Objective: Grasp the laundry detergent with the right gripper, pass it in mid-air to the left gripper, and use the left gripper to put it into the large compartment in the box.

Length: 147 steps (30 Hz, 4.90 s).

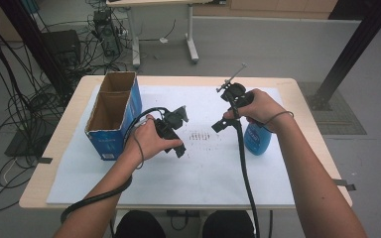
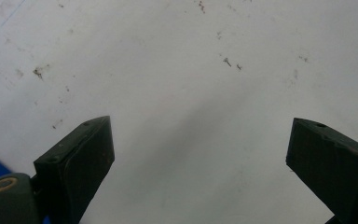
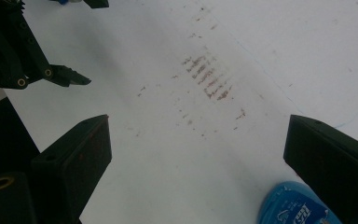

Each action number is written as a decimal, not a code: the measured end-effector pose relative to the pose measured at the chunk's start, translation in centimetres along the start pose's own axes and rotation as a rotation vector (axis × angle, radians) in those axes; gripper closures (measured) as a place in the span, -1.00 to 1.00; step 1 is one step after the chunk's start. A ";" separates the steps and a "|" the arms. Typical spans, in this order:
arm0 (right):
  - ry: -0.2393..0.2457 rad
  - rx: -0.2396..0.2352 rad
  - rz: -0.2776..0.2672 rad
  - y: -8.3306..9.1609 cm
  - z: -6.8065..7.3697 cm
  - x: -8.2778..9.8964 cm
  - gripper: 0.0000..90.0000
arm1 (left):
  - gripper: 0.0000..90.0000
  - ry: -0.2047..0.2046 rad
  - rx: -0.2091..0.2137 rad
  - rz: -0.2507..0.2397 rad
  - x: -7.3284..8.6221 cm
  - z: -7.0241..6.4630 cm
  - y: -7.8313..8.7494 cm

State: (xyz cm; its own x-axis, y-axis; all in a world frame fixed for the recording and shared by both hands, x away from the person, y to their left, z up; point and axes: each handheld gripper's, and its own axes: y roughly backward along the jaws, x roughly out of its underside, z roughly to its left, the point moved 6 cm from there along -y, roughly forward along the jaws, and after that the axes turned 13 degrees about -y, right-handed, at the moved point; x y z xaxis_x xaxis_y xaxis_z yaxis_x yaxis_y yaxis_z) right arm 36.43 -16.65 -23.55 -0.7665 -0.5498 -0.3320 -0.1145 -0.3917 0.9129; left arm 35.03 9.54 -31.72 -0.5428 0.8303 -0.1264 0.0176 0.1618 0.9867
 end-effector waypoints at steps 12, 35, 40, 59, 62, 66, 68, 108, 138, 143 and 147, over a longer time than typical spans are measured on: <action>0.007 0.006 0.000 0.3 0.2 -0.1 -0.84 | -0.82 0.009 0.008 0.002 0.1 0.1 -0.3; 0.027 0.062 -0.034 4.7 1.2 -0.8 -0.83 | -0.82 0.013 0.024 0.009 0.0 -0.1 -0.8; 0.029 0.080 -0.054 5.9 1.3 -0.7 -0.83 | -0.82 0.013 0.028 0.007 -0.1 -0.2 -0.8; -0.008 0.107 -0.095 8.6 0.2 0.2 -0.83 | -0.83 0.018 0.034 0.020 -0.2 -0.2 -1.0; -0.024 0.114 -0.106 9.0 -0.3 0.6 -0.83 | -0.83 0.016 0.036 0.020 -0.2 -0.2 -0.9; -0.040 0.121 -0.110 9.5 -0.7 0.9 -0.83 | -0.83 0.015 0.036 0.023 -0.3 -0.2 -0.9; -0.045 0.125 -0.113 9.8 -1.0 1.0 -0.83 | -0.83 0.019 0.033 0.023 -0.2 -0.2 -1.0; -0.204 0.160 -0.134 11.5 -6.0 4.7 -0.83 | -0.83 0.013 0.056 0.038 -0.7 -0.4 -1.4; -0.225 0.157 -0.109 9.6 -6.6 6.8 -0.83 | -0.83 0.005 0.059 0.040 -1.2 -0.8 -1.3; -0.225 0.154 -0.112 9.5 -6.5 7.1 -0.83 | -0.82 0.005 0.060 0.048 -1.2 -0.8 -1.4; -0.226 0.156 -0.111 9.4 -6.5 7.3 -0.83 | -0.83 0.006 0.060 0.043 -1.2 -0.8 -1.3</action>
State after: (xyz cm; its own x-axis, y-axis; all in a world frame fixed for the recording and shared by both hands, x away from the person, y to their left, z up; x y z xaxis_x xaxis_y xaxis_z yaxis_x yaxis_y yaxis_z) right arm 33.84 -29.16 -18.93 -0.8631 -0.3248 -0.3868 -0.2880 -0.3128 0.9051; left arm 34.98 7.91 -32.81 -0.5453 0.8341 -0.0837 0.0913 0.1584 0.9831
